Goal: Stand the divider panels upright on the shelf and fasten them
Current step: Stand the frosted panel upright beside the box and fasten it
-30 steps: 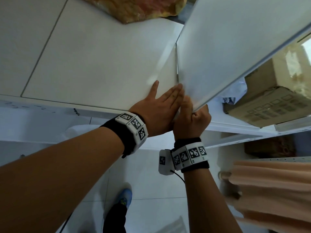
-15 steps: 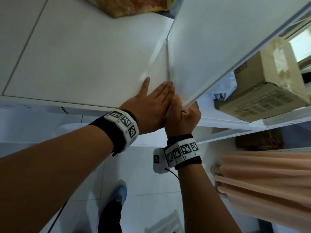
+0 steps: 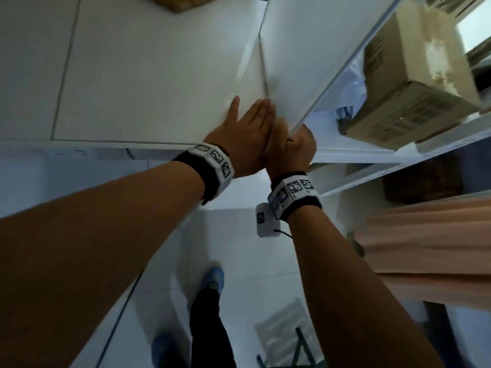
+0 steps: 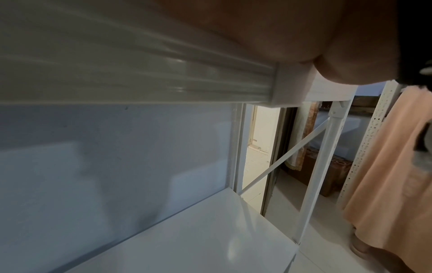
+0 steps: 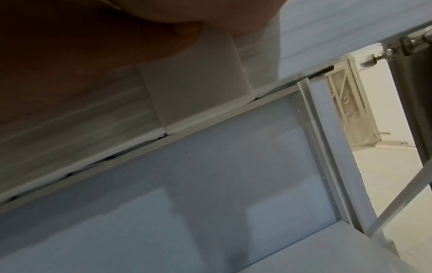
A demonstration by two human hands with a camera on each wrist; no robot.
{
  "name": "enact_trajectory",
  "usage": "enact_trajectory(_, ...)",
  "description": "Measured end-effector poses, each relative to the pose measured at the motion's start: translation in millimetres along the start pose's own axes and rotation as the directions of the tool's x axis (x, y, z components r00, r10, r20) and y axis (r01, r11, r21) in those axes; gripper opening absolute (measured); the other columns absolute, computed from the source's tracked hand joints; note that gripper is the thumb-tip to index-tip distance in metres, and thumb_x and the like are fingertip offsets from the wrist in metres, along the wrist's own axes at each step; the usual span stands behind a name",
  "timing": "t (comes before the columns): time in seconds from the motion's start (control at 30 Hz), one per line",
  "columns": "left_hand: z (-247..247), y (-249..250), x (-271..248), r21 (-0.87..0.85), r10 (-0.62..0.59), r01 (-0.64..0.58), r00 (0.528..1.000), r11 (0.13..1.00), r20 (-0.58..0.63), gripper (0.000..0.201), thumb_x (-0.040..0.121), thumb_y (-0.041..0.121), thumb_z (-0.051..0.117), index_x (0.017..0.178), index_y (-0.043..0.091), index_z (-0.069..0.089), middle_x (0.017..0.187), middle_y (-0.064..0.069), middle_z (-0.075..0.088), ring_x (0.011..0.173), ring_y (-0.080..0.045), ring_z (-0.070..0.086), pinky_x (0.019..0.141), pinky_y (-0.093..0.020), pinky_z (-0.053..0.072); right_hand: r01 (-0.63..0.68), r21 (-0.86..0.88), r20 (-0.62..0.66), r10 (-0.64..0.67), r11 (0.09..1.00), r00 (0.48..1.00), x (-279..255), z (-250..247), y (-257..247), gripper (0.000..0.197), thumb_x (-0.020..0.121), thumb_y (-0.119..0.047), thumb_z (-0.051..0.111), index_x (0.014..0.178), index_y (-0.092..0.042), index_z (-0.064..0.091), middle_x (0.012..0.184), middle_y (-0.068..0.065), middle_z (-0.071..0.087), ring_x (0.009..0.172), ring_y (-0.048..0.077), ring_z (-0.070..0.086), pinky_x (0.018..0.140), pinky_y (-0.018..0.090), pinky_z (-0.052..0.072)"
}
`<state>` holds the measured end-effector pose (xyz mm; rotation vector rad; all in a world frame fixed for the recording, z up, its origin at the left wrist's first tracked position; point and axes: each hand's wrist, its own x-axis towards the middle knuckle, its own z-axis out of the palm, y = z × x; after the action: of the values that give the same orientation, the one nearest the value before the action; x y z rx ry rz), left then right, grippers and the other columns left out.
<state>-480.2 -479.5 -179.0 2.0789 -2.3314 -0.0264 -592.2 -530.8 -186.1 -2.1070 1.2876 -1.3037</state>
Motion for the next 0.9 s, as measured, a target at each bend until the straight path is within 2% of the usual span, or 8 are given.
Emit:
enact_trajectory(0.13, 0, 4, 4, 0.029, -0.013, 0.013, 1.0, 1.0, 0.021, 0.087, 0.093, 0.051, 0.033, 0.155, -0.004, 0.008, 0.163, -0.025, 0.013, 0.153, -0.037, 0.012, 0.118, -0.066, 0.01, 0.095, -0.05, -0.09, -0.099, 0.994, 0.991, 2, -7, -11, 0.033, 0.086, -0.02, 0.048, 0.058, -0.004, 0.056, 0.052, 0.014, 0.056, 0.052, 0.034, 0.056, 0.053, 0.041, 0.05)
enact_trajectory(0.23, -3, 5, 4, 0.005, -0.031, 0.031, 1.0, 0.999, 0.002, 0.09, 0.09, 0.055, 0.025, 0.155, -0.005, 0.01, 0.163, -0.025, 0.016, 0.153, -0.036, 0.014, 0.119, -0.064, 0.011, 0.115, -0.094, -0.025, -0.118, 0.989, 0.993, -3, -13, -14, 0.022, 0.081, -0.018, 0.049, 0.061, -0.016, 0.037, 0.056, -0.013, 0.029, 0.056, 0.028, 0.048, 0.056, 0.039, 0.043)
enact_trajectory(0.33, -3, 6, 4, -0.025, -0.044, 0.044, 0.999, 0.999, 0.012, 0.1, 0.08, 0.06, 0.0, 0.154, -0.005, 0.012, 0.163, -0.024, 0.018, 0.152, -0.034, 0.016, 0.119, -0.063, 0.012, -0.031, -0.007, 0.064, 0.032, 0.999, 0.997, -16, -24, -5, 0.011, 0.074, -0.014, 0.05, 0.069, -0.011, 0.041, 0.067, -0.008, 0.035, 0.071, 0.023, 0.041, 0.063, 0.038, 0.039)
enact_trajectory(0.4, -4, 6, 3, -0.043, -0.051, 0.052, 0.999, 0.998, 0.017, 0.105, 0.082, 0.069, -0.002, 0.154, -0.005, 0.013, 0.163, -0.022, 0.019, 0.153, -0.032, 0.017, 0.12, -0.062, 0.011, -0.218, 0.097, -0.052, 0.224, 0.971, 0.973, -33, -32, -9, 0.009, 0.071, -0.007, 0.054, 0.075, -0.012, 0.048, 0.074, -0.011, 0.043, 0.079, 0.023, 0.044, 0.067, 0.031, 0.037)
enact_trajectory(0.5, -5, 4, 3, -0.074, -0.057, 0.058, 0.998, 0.996, 0.023, 0.108, 0.085, 0.079, 0.011, 0.155, -0.003, 0.016, 0.164, -0.019, 0.02, 0.153, -0.03, 0.017, 0.121, -0.059, 0.01, -0.636, 0.34, -0.176, 0.712, 0.692, 0.68, -52, -33, -18, 0.005, 0.078, -0.01, 0.05, 0.079, -0.015, 0.051, 0.074, -0.005, 0.05, 0.074, 0.019, 0.048, 0.065, 0.027, 0.039)
enact_trajectory(0.6, -7, 4, 0, -0.128, -0.066, 0.068, 0.998, 0.99, 0.016, 0.11, 0.082, 0.082, 0.013, 0.155, -0.001, 0.019, 0.164, -0.017, 0.022, 0.153, -0.027, 0.018, 0.122, -0.057, 0.009, -0.847, 0.487, 0.156, 0.932, 0.215, 0.326, -51, -28, -19, 0.02, 0.087, -0.029, 0.054, 0.092, -0.009, 0.058, 0.082, 0.005, 0.058, 0.071, 0.023, 0.056, 0.062, 0.031, 0.048)
enact_trajectory(0.7, -15, 6, -2, -0.204, -0.088, 0.096, 0.995, 0.974, 0.048, 0.113, 0.078, 0.083, 0.01, 0.156, 0.001, 0.019, 0.165, -0.014, 0.019, 0.154, -0.024, 0.014, 0.124, -0.053, 0.005, -0.854, 0.517, 0.409, 0.861, 0.055, 0.303, -43, -28, -20, 0.041, 0.089, -0.046, 0.056, 0.104, -0.01, 0.065, 0.09, 0.008, 0.069, 0.083, 0.025, 0.068, 0.07, 0.035, 0.057)
enact_trajectory(0.9, -35, 4, -4, -0.427, -0.19, 0.224, 0.974, 0.876, 0.122, 0.1, 0.085, 0.071, 0.039, 0.158, 0.009, 0.011, 0.166, -0.009, 0.017, 0.153, -0.02, 0.014, 0.125, -0.039, 0.004, -0.881, 0.47, 0.582, 0.771, -0.058, 0.259, -31, -36, -24, 0.049, 0.087, -0.045, 0.063, 0.119, -0.009, 0.062, 0.108, 0.015, 0.07, 0.099, 0.029, 0.068, 0.076, 0.037, 0.057)
